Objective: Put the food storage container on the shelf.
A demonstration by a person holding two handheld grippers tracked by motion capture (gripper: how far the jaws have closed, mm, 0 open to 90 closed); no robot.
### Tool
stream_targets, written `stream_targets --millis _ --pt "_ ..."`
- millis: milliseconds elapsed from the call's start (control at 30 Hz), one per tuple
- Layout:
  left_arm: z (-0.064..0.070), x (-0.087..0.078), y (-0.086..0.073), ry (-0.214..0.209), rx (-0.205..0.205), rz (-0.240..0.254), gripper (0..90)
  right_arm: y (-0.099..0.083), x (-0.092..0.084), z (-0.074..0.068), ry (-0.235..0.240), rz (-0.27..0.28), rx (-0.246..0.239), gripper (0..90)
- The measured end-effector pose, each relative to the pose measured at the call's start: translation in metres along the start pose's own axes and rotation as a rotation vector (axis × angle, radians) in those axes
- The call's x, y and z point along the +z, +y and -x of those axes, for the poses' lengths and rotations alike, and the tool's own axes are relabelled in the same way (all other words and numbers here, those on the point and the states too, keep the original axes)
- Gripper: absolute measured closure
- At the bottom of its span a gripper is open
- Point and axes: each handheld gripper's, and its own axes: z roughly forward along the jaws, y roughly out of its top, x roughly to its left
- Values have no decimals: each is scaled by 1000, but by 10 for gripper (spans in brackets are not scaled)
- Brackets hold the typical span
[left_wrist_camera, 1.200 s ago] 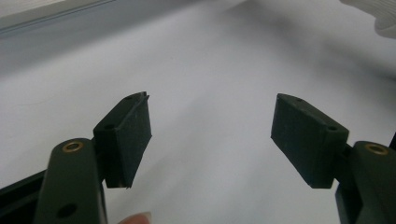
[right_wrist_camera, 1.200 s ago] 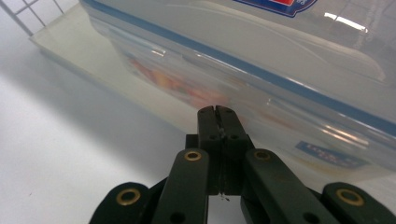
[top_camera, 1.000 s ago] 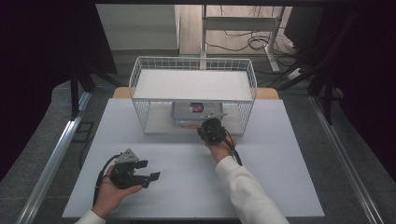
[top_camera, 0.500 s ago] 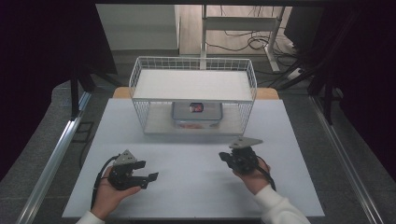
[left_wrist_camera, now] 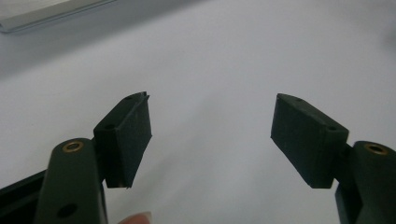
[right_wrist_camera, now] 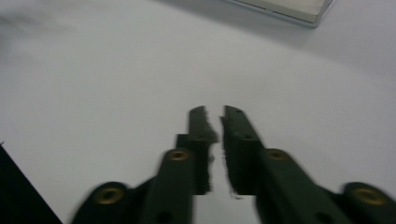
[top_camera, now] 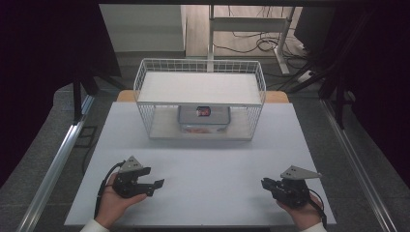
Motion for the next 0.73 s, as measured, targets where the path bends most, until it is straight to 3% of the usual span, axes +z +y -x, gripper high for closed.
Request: stream_targets --millis 67,200,733 --pt "0 0 0 1 4 -2 287 0 2 0 -27 13 12 568" --pt "-1 0 -1 -1 11 -5 286 2 6 -1 -34 34 27 408" --pt "0 2 -1 -2 19 -15 284 2 9 -4 -56 32 10 303"
